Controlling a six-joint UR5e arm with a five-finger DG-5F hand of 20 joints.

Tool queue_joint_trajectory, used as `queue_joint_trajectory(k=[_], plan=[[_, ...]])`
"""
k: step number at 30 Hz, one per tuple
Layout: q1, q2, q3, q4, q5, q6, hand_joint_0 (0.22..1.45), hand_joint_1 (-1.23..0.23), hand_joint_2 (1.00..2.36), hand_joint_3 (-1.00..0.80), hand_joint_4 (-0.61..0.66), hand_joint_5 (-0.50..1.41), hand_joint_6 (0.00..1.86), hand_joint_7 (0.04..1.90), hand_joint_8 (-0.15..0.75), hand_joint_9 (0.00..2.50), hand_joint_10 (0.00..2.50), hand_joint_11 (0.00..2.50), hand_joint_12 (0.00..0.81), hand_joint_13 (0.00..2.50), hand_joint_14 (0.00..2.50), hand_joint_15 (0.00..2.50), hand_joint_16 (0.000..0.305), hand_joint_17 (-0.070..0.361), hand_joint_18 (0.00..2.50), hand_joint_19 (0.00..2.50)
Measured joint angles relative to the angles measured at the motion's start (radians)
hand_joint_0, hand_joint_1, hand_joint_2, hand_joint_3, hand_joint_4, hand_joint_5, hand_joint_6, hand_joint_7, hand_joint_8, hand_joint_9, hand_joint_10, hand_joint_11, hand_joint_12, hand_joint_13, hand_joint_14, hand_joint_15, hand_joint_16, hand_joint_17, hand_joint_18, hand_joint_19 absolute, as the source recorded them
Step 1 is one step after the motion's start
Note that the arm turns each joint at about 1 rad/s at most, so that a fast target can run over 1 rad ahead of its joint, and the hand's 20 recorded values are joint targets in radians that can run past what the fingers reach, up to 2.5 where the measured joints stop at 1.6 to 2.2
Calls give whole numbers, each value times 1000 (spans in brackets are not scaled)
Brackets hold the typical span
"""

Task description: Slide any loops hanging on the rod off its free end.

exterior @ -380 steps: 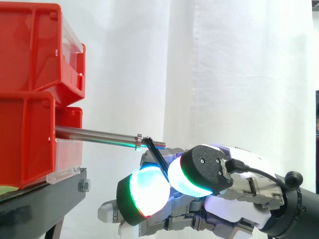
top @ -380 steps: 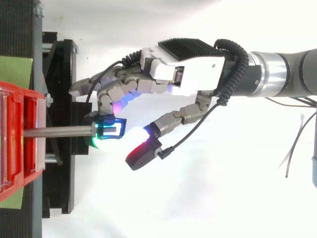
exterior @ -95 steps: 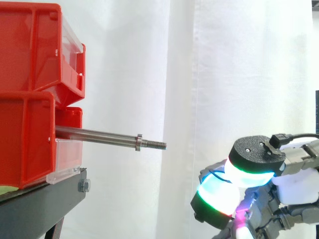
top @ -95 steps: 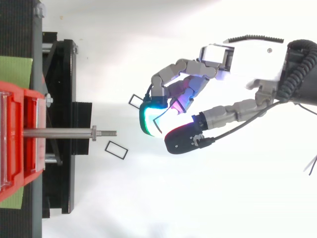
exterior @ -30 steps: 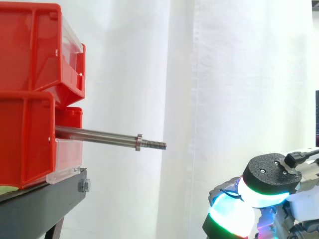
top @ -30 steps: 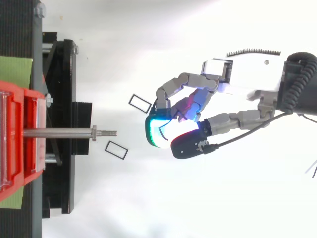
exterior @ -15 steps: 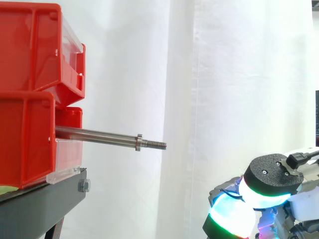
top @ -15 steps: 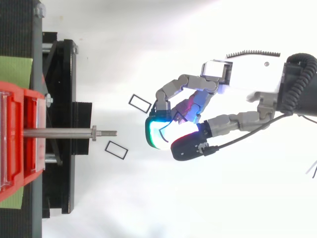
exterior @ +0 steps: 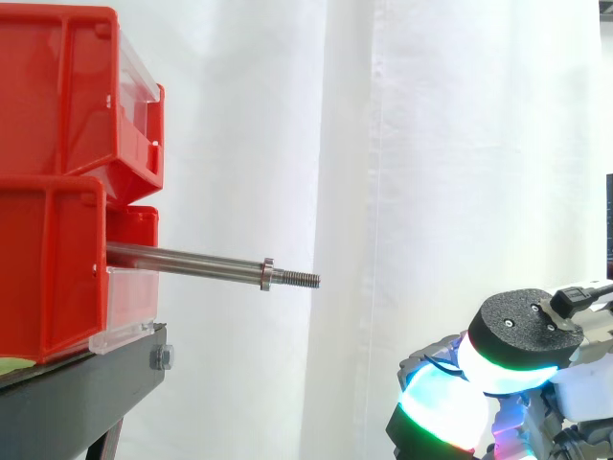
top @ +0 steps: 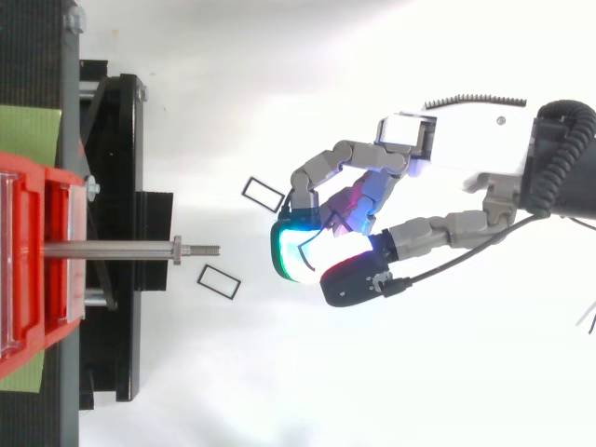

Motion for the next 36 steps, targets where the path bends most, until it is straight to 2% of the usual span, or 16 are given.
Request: queue_joint_trajectory(k=[5,6,8,13,19,24,27,36], plan=[[0,0,0,0,0,0,581,-882,1175,-44,-253,-73,886,1124,290,1159,11,316,383,752,6,185,57,127,820,277],[0,0,0,0,0,0,611,-880,1067,-37,-256,-80,892,1114,279,1138,11,328,377,743,8,190,56,125,808,284],[0,0,0,0,0,0,629,-867,1002,-55,-248,-91,899,1091,271,1105,12,333,368,715,6,197,54,121,782,295],[0,0,0,0,0,0,637,-849,1008,-131,-217,-110,906,1066,255,1048,12,346,353,665,7,201,50,113,724,316],[0,0,0,0,0,0,631,-839,1010,-119,-194,-113,908,1057,253,1054,13,371,348,662,7,201,49,111,718,331],[0,0,0,0,0,0,609,-811,1000,-113,-95,-96,899,1069,284,1104,11,339,384,696,6,199,57,129,779,319],[0,0,0,0,0,0,578,-773,1093,-150,-80,-95,898,1072,287,1111,11,334,392,693,6,197,59,134,772,325],[-1,0,0,0,0,0,565,-763,1146,-163,-70,-93,899,1061,298,1105,13,331,398,690,6,195,60,136,771,316]])
